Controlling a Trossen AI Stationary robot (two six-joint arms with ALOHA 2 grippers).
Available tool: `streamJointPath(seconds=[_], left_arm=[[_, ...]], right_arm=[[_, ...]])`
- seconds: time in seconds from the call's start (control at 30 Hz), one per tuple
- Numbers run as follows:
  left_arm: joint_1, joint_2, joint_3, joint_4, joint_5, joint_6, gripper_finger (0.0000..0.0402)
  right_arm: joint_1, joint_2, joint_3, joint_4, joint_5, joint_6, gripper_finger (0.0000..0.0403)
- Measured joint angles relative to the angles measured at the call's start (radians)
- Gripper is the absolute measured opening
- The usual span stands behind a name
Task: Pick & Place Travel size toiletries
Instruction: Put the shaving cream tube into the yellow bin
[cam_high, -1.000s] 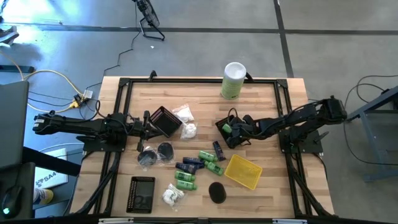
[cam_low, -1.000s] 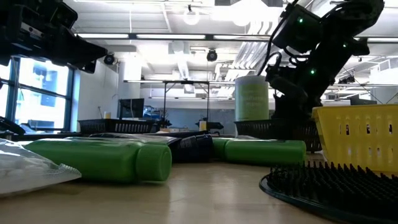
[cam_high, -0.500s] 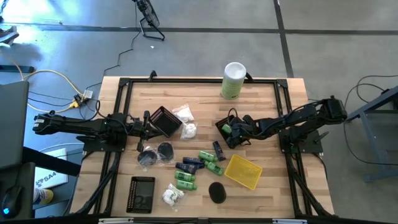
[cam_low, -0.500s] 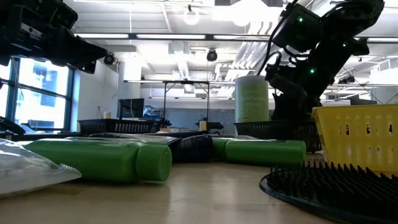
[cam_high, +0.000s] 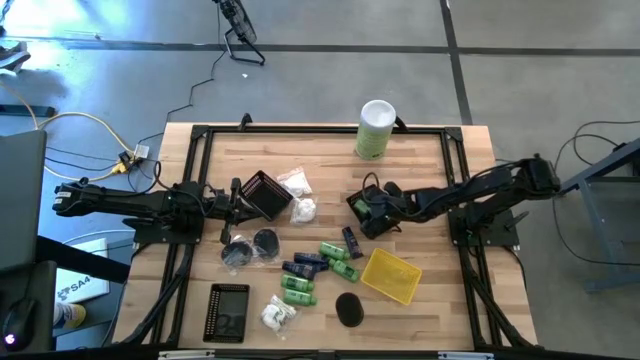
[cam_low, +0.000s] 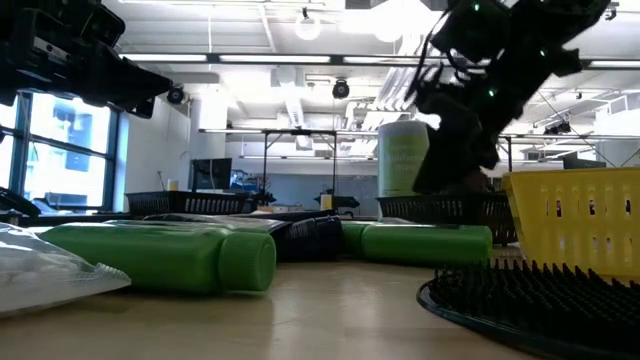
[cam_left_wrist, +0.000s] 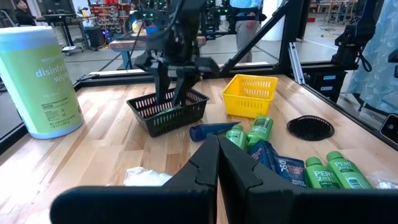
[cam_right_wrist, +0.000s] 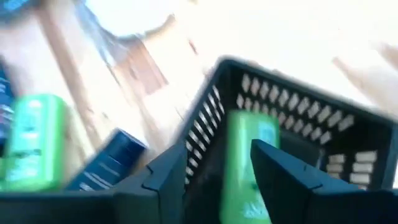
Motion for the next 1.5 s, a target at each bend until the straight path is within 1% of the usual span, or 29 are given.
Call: streamJointPath(seconds=[0.2,0.3,0.4,0.5,0.67,0.83,1.5], left_arm=[[0.0,0.0,0.0,0.0,0.0,0.0,0.0001],[0.0,0.0,0.0,0.0,0.0,0.0,0.0001],[0.0,0.0,0.0,0.0,0.0,0.0,0.0001],[0.0,0.0,0.0,-0.001,0.0,0.0,0.0001],[0.0,0.0,0.0,-0.001,0.0,0.0,0.0001],[0.0,0.0,0.0,-0.002,0.0,0.0,0.0001],[0.0,0.0,0.0,-0.009,0.0,0.0,0.0001]], right_arm=[[0.0,-0.035,0.053,0.001,-0.002,-0.064,0.0128],[0.0,-0.055,0.07,-0.001,-0.026,-0.067,0.0115],[0.0,-0.075,0.076,0.05,-0.077,-0.067,0.0106],[0.0,-0.077,0.076,0.145,-0.107,-0.073,0.01],[0.001,-0.071,0.077,0.335,-0.099,-0.146,0.0097],[0.007,-0.069,0.077,0.413,-0.13,-0.195,0.0097],[0.009,-0.068,0.076,0.409,-0.127,-0.225,0.0096]])
